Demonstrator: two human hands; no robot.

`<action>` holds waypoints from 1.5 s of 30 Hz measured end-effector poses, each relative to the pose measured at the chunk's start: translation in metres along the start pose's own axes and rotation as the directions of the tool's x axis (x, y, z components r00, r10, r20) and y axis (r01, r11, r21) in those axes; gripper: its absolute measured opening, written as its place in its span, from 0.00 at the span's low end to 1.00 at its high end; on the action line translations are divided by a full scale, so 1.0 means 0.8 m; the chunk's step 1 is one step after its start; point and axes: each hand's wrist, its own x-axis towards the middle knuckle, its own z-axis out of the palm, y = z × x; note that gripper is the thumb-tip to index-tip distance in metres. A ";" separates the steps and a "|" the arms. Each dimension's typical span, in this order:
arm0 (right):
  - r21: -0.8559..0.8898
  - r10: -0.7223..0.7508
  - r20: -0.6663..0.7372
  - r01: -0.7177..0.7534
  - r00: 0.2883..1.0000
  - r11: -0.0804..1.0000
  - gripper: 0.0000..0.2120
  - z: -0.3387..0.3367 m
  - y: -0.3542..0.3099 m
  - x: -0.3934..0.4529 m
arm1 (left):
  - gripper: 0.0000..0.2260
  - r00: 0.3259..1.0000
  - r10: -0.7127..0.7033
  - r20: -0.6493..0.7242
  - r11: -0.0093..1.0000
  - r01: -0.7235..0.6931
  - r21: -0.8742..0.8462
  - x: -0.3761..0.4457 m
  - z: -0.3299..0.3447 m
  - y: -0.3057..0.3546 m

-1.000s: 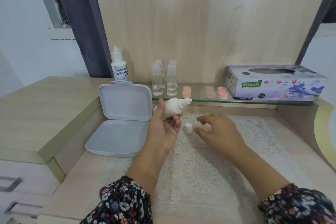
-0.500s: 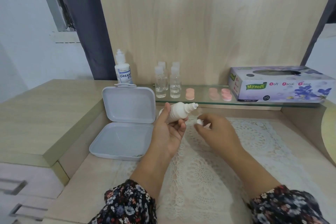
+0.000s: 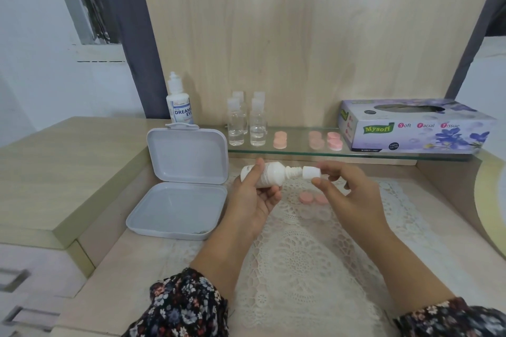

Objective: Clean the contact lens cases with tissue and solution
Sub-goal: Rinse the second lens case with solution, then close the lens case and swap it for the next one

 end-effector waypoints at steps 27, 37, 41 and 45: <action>-0.210 -0.043 0.027 0.048 0.999 0.976 0.07 0.001 0.012 -0.001 | 0.23 0.998 -0.005 0.060 0.998 0.001 0.064 -0.007 0.006 -0.005; -0.020 0.173 -0.019 -0.173 0.985 0.985 0.17 -0.003 0.003 0.002 | 0.20 0.979 -0.086 0.185 0.989 0.062 0.137 -0.012 0.004 0.000; 0.105 0.204 -0.080 -0.196 0.976 0.975 0.16 -0.006 0.002 0.006 | 0.16 0.953 -0.103 0.284 0.950 0.010 0.312 -0.015 0.001 0.006; 0.242 0.217 -0.103 -0.187 0.971 0.952 0.16 -0.009 0.002 0.010 | 0.16 0.927 -0.101 0.361 0.786 -0.148 0.601 -0.015 -0.001 0.011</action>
